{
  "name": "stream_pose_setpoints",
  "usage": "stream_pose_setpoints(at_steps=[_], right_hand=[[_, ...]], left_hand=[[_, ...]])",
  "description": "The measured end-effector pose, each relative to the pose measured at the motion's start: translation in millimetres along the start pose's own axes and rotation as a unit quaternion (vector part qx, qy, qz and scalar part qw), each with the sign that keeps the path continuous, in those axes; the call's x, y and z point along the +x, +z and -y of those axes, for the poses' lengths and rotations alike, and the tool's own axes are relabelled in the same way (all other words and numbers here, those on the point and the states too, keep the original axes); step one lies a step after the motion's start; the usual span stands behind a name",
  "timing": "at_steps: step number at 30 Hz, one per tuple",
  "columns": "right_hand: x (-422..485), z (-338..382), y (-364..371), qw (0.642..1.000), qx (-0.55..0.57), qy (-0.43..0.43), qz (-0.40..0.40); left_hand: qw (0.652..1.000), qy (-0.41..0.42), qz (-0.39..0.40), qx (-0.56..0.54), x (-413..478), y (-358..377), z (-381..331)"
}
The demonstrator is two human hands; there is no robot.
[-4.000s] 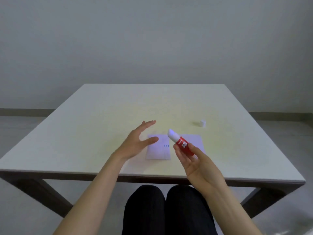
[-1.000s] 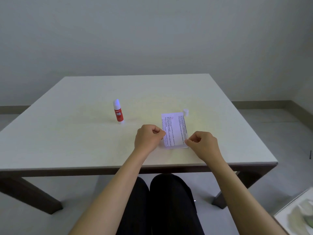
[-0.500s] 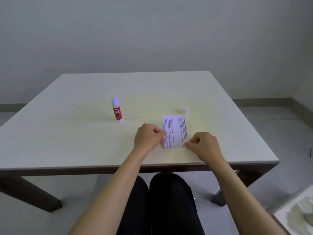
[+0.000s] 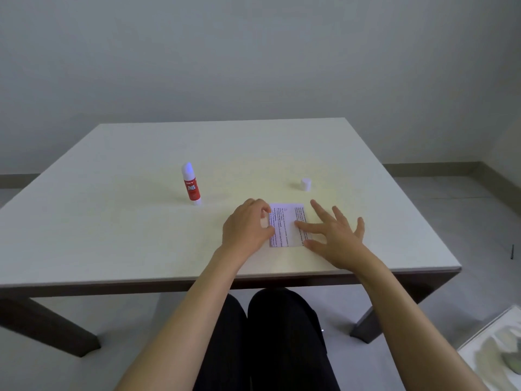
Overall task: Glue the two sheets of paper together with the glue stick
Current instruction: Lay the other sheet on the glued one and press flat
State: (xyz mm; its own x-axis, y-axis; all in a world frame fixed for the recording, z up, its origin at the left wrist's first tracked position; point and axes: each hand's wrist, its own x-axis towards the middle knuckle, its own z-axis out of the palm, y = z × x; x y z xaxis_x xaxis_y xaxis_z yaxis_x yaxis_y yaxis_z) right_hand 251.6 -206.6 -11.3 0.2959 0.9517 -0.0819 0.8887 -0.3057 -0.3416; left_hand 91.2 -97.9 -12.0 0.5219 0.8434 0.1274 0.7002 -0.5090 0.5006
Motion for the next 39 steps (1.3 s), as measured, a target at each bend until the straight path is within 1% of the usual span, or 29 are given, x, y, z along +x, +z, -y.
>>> stream_pose_setpoints(at_steps=[2,3,5,6,8,12,15,18,20,22,24,25,27,29,31,33,35,36,39], right_hand=[[2,-4,3,0.999,-0.003,-0.033,0.014],[1,-5,5,0.999,-0.015,-0.049,0.017],[0,-4,9,0.996,-0.049,-0.07,0.011],[1,-2,11,0.995,-0.067,-0.078,0.004],[2,5,17,0.992,-0.091,-0.091,0.002],[6,33,31,0.988,-0.099,-0.114,0.011],[8,46,31,0.99,-0.099,-0.103,-0.012],[0,53,31,0.983,-0.144,-0.103,-0.053],[-11,63,40,0.981,-0.122,-0.139,-0.058],[-14,67,49,0.981,-0.084,-0.17,-0.032],[-1,63,45,0.986,-0.065,-0.153,-0.005],[11,59,39,0.988,-0.072,-0.136,0.007],[36,57,27,0.988,-0.116,-0.1,0.021],[48,66,25,0.984,-0.157,-0.078,0.014],[41,77,35,0.981,-0.169,-0.099,-0.005],[25,79,51,0.975,-0.154,-0.159,-0.019],[21,72,54,0.973,-0.143,-0.18,-0.009],[26,67,48,0.976,-0.136,-0.168,-0.002],[50,59,27,0.987,-0.133,-0.081,0.034]], left_hand=[[0.99,0.088,0.074,0.079,3,-4,5],[0.981,0.113,0.119,0.107,4,-6,8],[0.966,0.122,0.192,0.124,5,-8,12],[0.963,0.12,0.208,0.122,6,-9,16],[0.961,0.118,0.215,0.124,5,-14,25],[0.963,0.1,0.219,0.123,4,-29,50],[0.968,0.096,0.21,0.103,3,-32,63],[0.968,0.098,0.21,0.099,2,-29,69],[0.966,0.095,0.217,0.102,4,-29,71],[0.966,0.094,0.223,0.097,6,-29,72],[0.964,0.093,0.23,0.092,8,-29,71],[0.964,0.093,0.232,0.09,8,-29,71],[0.964,0.092,0.232,0.086,8,-30,69],[0.965,0.089,0.233,0.083,7,-30,67],[0.964,0.082,0.237,0.085,8,-30,66],[0.962,0.084,0.241,0.096,11,-31,65],[0.96,0.09,0.243,0.106,14,-32,65],[0.959,0.091,0.245,0.11,15,-33,65],[0.955,0.086,0.259,0.118,15,-33,63]])
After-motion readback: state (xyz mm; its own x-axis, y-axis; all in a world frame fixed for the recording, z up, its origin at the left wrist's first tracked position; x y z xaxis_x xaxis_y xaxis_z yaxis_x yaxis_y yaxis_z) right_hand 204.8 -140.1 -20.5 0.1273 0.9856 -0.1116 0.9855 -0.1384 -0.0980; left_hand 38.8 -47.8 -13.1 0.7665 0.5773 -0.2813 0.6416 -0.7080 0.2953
